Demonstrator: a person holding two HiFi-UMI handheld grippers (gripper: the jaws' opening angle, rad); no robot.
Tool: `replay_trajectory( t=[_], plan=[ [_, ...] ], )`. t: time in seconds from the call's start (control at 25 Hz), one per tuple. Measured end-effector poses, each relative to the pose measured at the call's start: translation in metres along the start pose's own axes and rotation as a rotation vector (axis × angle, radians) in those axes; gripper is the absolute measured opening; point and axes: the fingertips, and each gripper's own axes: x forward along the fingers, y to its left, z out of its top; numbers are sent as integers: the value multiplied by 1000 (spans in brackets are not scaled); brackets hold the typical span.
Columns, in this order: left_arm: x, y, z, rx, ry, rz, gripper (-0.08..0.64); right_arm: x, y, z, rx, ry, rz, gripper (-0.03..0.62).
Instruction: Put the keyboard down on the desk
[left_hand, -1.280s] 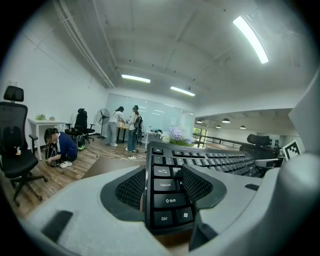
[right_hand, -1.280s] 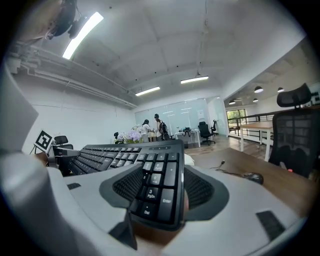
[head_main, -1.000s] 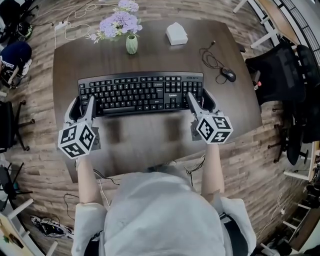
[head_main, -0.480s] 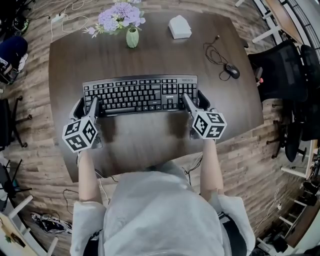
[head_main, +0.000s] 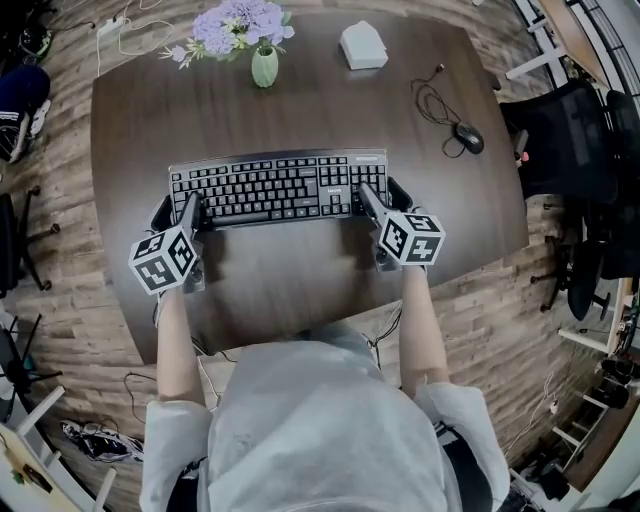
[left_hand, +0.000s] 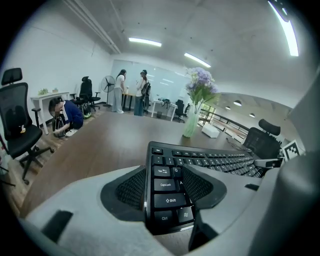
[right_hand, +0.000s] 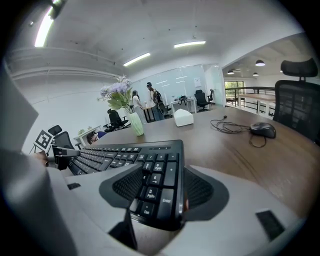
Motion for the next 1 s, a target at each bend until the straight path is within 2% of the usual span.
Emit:
replay_trajectory(
  t=[0.64, 1.0],
  plan=[
    [20, 16, -27, -44, 86, 22, 229, 29, -3, -26, 12, 90, -1, 252],
    [23, 18, -32, -57, 76, 19, 229, 33, -3, -26, 4, 116, -12, 252]
  ],
)
